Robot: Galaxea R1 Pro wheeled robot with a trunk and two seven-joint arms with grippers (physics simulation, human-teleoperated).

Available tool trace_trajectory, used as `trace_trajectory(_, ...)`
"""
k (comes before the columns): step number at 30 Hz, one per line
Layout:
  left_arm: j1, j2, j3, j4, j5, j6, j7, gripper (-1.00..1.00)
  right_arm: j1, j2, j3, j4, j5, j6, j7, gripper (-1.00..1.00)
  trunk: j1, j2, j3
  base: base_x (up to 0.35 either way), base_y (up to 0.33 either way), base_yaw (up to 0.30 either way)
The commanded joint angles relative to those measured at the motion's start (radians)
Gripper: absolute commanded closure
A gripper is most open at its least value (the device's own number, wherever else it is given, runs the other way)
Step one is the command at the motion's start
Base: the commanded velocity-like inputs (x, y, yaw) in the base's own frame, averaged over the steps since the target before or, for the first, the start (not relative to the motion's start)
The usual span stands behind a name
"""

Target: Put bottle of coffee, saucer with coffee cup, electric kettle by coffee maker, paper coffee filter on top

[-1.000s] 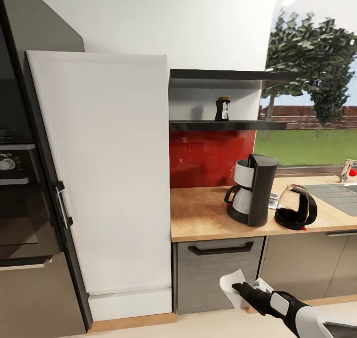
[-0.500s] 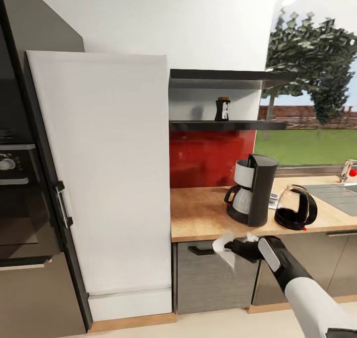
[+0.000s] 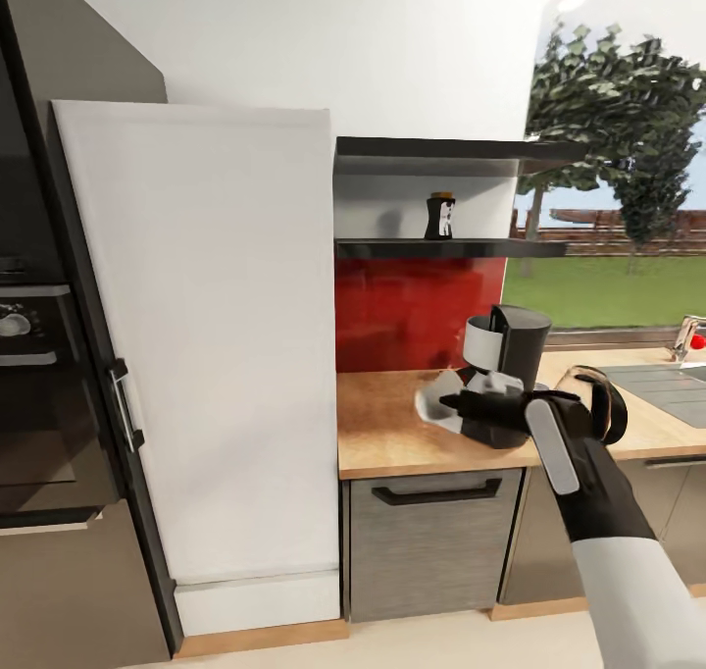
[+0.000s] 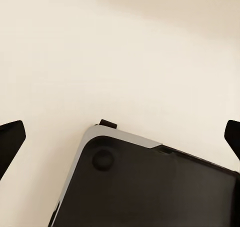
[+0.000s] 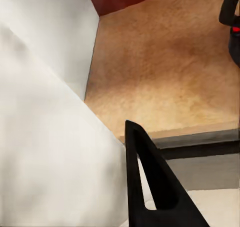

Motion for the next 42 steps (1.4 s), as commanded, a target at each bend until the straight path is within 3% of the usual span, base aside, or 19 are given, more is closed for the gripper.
trace_trajectory(1, 0.0, 0.0, -0.001, 0.0, 0.001, -0.002, 0.002, -1.0, 0.001, -0.001, -0.002, -0.034, -0.003, 0.004, -0.002, 1.0, 0.0, 0.0, 0.0, 0.0, 0.0, 0.0)
trace_trajectory(3, 0.0, 0.0, -0.001, 0.0, 0.001, -0.002, 0.002, -1.0, -0.014, -0.001, -0.005, -0.081, -0.003, 0.004, -0.004, 1.0, 0.0, 0.0, 0.0, 0.0, 0.0, 0.0)
trace_trajectory(4, 0.0, 0.0, -0.001, 0.0, 0.001, 0.0, 0.002, -1.0, -0.097, -0.002, -0.029, -0.09, -0.001, 0.004, -0.011, 1.0, 0.0, 0.0, 0.0, 0.0, 0.0, 0.0)
trace_trajectory(7, 0.0, 0.0, 0.0, 0.0, 0.001, 0.0, 0.002, -1.0, -0.195, 0.0, -0.08, -0.075, 0.0, 0.004, -0.02, 1.0, 0.0, 0.0, 0.0, 0.0, 0.0, 0.0)
trace_trajectory(9, 0.0, -0.002, -0.001, 0.0, 0.0, 0.001, 0.002, -1.0, -0.308, 0.004, -0.112, -0.022, 0.002, 0.004, -0.025, 1.0, 0.0, 0.0, 0.0, 0.0, 0.0, 0.0)
trace_trajectory(15, 0.0, -0.003, 0.001, 0.0, 0.004, 0.0, 0.002, -1.0, -0.455, 0.003, -0.164, 0.128, 0.002, 0.004, -0.026, 1.0, 0.0, 0.0, 0.0, 0.0, 0.0, 0.0)
trace_trajectory(22, 0.0, -0.003, 0.007, 0.0, 0.006, -0.001, 0.002, -1.0, -0.61, -0.001, -0.177, 0.402, 0.003, 0.004, -0.033, 1.0, 0.0, 0.0, 0.0, 0.0, 0.0, 0.0)
trace_trajectory(29, 0.0, -0.003, 0.01, 0.0, 0.009, -0.002, 0.002, -1.0, -0.781, -0.001, -0.178, 0.789, -0.006, 0.004, -0.158, 1.0, 0.0, 0.0, 0.0, 0.0, 0.0, 0.0)
trace_trajectory(31, 0.0, -0.002, 0.011, 0.0, 0.011, -0.002, 0.002, -1.0, -0.812, 0.001, -0.179, 0.863, -0.012, 0.002, -0.202, 1.0, 0.0, 0.0, 0.0, 0.0, 0.0, 0.0)
trace_trajectory(35, 0.0, -0.002, 0.013, 0.0, 0.022, -0.001, 0.004, -1.0, -0.837, 0.004, -0.179, 0.923, -0.029, -0.083, -0.261, 1.0, 0.0, 0.0, 0.0, 0.0, 0.0, 0.0)
trace_trajectory(38, 0.0, -0.002, 0.014, 0.0, 0.069, 0.012, 0.006, -1.0, -0.843, 0.001, -0.178, 0.938, -0.034, -0.125, -0.279, 1.0, 0.0, 0.0, 0.0, 0.0, 0.0, 0.0)
trace_trajectory(39, 0.0, -0.002, 0.014, 0.001, 0.116, 0.063, 0.005, -1.0, -0.845, -0.002, -0.177, 0.94, -0.034, -0.15, -0.281, 1.0, 0.0, 0.0, 0.0, 0.072, 0.0, 0.0)
trace_trajectory(42, 0.0, -0.002, 0.012, 0.001, 0.139, 0.098, 0.004, -1.0, -0.845, -0.001, -0.176, 0.908, -0.036, -0.163, -0.249, 1.0, 0.0, 0.0, 0.0, 0.187, 0.0, 0.0)
